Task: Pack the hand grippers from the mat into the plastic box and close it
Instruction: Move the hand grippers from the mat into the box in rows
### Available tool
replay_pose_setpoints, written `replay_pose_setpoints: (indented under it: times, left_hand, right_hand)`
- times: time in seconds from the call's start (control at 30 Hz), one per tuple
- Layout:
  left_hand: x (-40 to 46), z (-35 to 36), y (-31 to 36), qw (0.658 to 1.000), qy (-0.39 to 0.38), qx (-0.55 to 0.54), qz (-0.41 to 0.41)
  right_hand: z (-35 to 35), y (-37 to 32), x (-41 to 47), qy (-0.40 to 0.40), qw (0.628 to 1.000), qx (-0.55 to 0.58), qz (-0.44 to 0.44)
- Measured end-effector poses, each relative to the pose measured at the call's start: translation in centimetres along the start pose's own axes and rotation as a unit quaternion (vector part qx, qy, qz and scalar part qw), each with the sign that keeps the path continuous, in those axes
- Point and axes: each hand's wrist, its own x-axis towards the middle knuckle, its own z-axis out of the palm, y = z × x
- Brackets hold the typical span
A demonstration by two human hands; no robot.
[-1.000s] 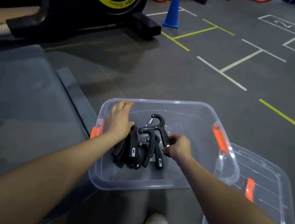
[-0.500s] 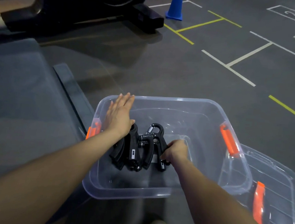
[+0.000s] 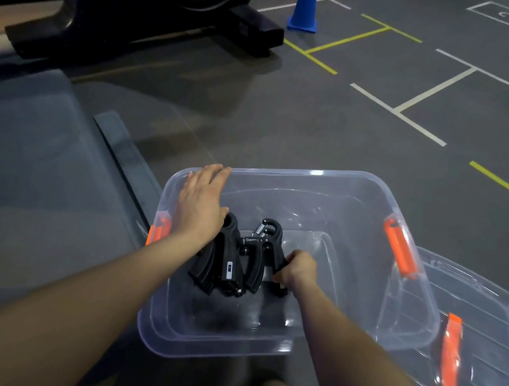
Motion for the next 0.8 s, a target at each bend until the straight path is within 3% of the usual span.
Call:
replay_pose_setpoints:
  times: [0.27, 0.4, 0.53, 0.8]
  left_hand:
    - [0.0, -0.5, 0.0, 0.999, -0.025, 0.021, 0.008]
    - [0.1, -0.7, 0.0, 0.997, -0.068, 0.032, 0.011]
    - [0.4, -1.8, -0.4, 0.995, -0.090, 0.036, 0.007]
    - [-1.0, -9.3, -3.1, 0.994, -0.045, -0.043, -0.090]
  right_hand:
    - [-0.4, 0.0, 0.4, -0.006, 1.000, 0.021, 0.000]
    - [-0.9, -0.4, -0.1, -0.005, 0.996, 0.090, -0.014]
    - [-2.2, -2.2, -0.9, 0.009, 0.991, 0.112, -0.071]
    - [-4.2, -11.5, -7.5, 0.009, 0.975, 0.065, -0.211]
